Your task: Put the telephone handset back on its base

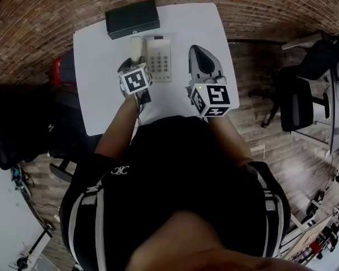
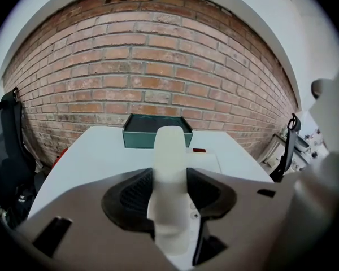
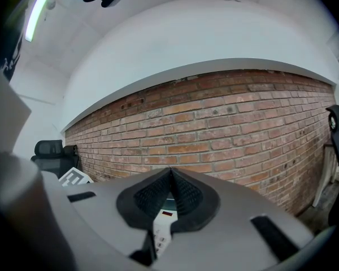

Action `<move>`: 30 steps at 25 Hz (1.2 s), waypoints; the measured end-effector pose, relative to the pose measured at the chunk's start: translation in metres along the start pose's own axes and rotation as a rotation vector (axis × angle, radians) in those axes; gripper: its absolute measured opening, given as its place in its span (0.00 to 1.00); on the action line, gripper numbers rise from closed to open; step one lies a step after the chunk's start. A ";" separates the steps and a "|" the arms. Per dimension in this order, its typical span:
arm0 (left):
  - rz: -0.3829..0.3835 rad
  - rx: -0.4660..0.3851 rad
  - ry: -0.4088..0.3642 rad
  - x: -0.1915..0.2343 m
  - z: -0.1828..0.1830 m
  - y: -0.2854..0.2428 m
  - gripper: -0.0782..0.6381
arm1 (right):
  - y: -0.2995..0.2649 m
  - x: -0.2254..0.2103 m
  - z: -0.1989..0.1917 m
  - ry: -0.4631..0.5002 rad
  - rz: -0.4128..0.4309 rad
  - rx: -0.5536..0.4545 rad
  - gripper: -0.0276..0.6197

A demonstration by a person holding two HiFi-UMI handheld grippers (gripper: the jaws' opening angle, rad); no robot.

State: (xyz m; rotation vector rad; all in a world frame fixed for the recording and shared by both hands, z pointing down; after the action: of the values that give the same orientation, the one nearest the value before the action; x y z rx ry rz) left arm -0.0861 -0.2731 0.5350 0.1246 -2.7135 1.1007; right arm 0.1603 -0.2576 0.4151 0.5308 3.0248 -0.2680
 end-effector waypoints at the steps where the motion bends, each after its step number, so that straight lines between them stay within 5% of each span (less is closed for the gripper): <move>1: 0.005 0.006 -0.002 0.000 -0.001 -0.003 0.37 | 0.000 -0.001 0.000 -0.001 -0.002 0.000 0.04; 30: 0.085 0.061 -0.129 -0.009 -0.016 -0.041 0.38 | 0.009 -0.017 -0.004 0.000 -0.042 0.022 0.04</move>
State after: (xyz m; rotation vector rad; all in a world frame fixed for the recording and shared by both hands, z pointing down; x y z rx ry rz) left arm -0.0684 -0.2916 0.5719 0.0938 -2.8231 1.2410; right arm 0.1794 -0.2547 0.4187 0.4685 3.0389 -0.3035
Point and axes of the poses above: the fingertips, and each gripper's own axes: y backward along the fingers, x to its left, z out of its top, the point moved 10 cm from there along y, backward along the fingers, and after that the axes turned 9 degrees about -z, right-handed, at the moved point
